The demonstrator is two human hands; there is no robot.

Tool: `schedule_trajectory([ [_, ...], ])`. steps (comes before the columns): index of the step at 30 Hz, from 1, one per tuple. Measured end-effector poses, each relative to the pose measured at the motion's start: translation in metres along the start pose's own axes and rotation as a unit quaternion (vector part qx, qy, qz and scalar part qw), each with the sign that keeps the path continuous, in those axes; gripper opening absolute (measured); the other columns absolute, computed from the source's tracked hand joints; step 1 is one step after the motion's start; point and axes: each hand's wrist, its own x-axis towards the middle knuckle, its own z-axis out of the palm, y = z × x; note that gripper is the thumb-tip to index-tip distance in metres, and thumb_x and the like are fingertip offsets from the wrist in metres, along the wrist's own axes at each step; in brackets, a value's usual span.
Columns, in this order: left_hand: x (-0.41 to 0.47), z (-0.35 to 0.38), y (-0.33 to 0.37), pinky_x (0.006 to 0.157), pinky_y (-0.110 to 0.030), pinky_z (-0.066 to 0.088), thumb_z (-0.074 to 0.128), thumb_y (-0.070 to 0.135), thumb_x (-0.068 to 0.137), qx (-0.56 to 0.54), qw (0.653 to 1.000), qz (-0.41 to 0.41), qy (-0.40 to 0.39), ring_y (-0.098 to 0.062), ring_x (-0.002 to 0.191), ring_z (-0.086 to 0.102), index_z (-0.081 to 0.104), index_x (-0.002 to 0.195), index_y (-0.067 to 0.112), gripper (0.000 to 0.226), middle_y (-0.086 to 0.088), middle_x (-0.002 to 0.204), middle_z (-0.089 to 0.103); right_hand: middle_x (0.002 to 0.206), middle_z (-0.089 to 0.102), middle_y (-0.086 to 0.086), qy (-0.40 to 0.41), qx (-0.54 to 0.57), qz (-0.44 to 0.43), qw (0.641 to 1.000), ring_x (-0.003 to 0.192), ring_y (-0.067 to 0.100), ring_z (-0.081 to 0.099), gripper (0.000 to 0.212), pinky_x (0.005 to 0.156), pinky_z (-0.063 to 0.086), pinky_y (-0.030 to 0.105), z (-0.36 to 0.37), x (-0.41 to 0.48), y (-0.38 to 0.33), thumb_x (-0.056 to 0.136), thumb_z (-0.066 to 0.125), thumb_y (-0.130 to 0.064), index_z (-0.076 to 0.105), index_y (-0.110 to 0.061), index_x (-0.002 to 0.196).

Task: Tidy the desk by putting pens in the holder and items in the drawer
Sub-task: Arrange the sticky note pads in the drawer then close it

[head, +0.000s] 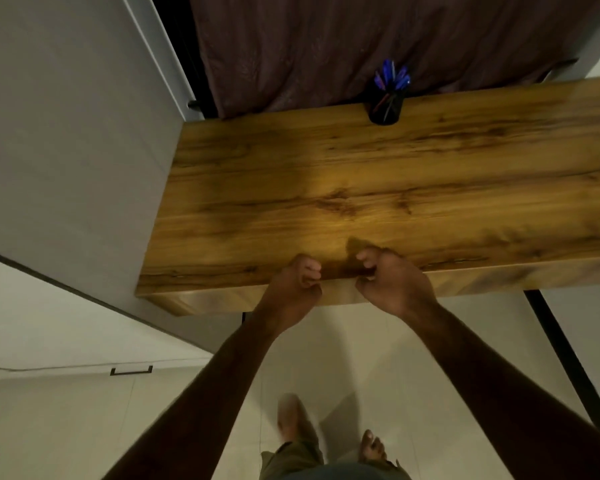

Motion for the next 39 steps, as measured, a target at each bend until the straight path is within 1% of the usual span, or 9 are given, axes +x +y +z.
schedule_trajectory([
  [2,0.000,0.000,0.018,0.082,-0.033,0.054,0.070,0.024,0.085,0.095,0.993,0.061,0.033,-0.014,0.108,0.058,0.048,0.126,0.030,0.046,0.005,0.128,0.054,0.139,0.052,-0.006,0.025,-0.040,-0.031,0.998,0.128,0.024,0.052,0.069,0.100,0.050,0.045,-0.016,-0.001,-0.001,0.081,0.070,-0.045,0.041,-0.041,0.143],
  [5,0.007,0.001,0.049,0.090,-0.038,0.049,0.074,0.032,0.081,0.192,0.974,0.092,0.072,-0.026,0.123,0.050,0.034,0.142,0.029,0.073,-0.002,0.145,0.039,0.145,0.043,-0.004,0.039,-0.063,-0.051,0.996,0.132,0.027,0.045,0.087,0.105,0.044,0.052,-0.040,0.001,0.002,0.075,0.074,-0.049,0.027,-0.042,0.148],
  [9,0.022,0.010,0.088,0.100,-0.044,0.047,0.077,0.040,0.076,0.207,0.969,0.105,0.088,-0.027,0.132,0.043,0.028,0.145,0.031,0.086,-0.002,0.149,0.034,0.149,0.038,-0.002,0.058,-0.082,-0.063,0.993,0.135,0.027,0.041,0.093,0.107,0.040,0.053,-0.071,0.006,0.011,0.075,0.074,-0.049,0.021,-0.039,0.151],
  [15,0.051,0.027,0.131,0.097,-0.043,0.049,0.076,0.042,0.077,0.227,0.962,0.125,0.088,-0.028,0.126,0.049,0.023,0.146,0.029,0.088,-0.003,0.149,0.035,0.154,0.032,-0.003,0.076,-0.076,-0.070,0.992,0.139,0.027,0.039,0.097,0.109,0.038,0.052,-0.111,0.026,0.024,0.078,0.074,-0.047,0.017,-0.037,0.156],
  [24,0.151,0.031,0.149,0.089,-0.047,0.053,0.075,0.039,0.076,0.151,0.979,0.119,0.076,-0.034,0.116,0.058,0.027,0.141,0.033,0.082,-0.002,0.142,0.038,0.154,0.033,-0.003,0.090,-0.060,-0.067,0.992,0.139,0.027,0.039,0.096,0.109,0.038,0.055,-0.146,0.115,0.023,0.077,0.073,-0.055,0.019,-0.039,0.154],
  [27,0.201,0.030,0.147,0.092,-0.036,0.047,0.073,0.035,0.081,0.137,0.982,0.119,0.059,-0.029,0.123,0.053,0.025,0.146,0.027,0.081,-0.003,0.146,0.040,0.154,0.033,-0.004,0.083,-0.048,-0.060,0.994,0.139,0.027,0.041,0.091,0.108,0.039,0.054,-0.148,0.165,0.021,0.079,0.072,-0.052,0.020,-0.041,0.153],
  [31,0.279,0.031,0.144,0.099,-0.042,0.048,0.077,0.027,0.080,0.065,0.990,0.115,0.041,-0.023,0.124,0.052,0.031,0.144,0.022,0.079,-0.002,0.140,0.045,0.151,0.039,-0.004,0.089,-0.011,-0.033,0.995,0.134,0.028,0.048,0.087,0.103,0.046,0.053,-0.151,0.240,0.021,0.077,0.072,-0.052,0.025,-0.040,0.149],
  [35,0.357,0.026,0.150,0.099,-0.037,0.047,0.077,0.013,0.082,0.008,0.996,0.091,-0.001,-0.018,0.120,0.048,0.032,0.145,0.016,0.078,-0.006,0.138,0.043,0.148,0.043,0.002,0.089,0.041,0.017,0.995,0.132,0.030,0.050,0.094,0.104,0.047,0.050,-0.157,0.317,0.022,0.076,0.078,-0.049,0.025,-0.031,0.151],
  [39,0.420,0.022,0.157,0.102,-0.043,0.048,0.082,0.016,0.077,-0.028,0.996,0.079,-0.004,-0.022,0.124,0.049,0.034,0.144,0.015,0.083,-0.007,0.139,0.044,0.144,0.050,0.010,0.098,0.105,0.056,0.988,0.131,0.032,0.052,0.101,0.105,0.047,0.048,-0.159,0.375,0.029,0.069,0.081,-0.043,0.026,-0.019,0.151],
])
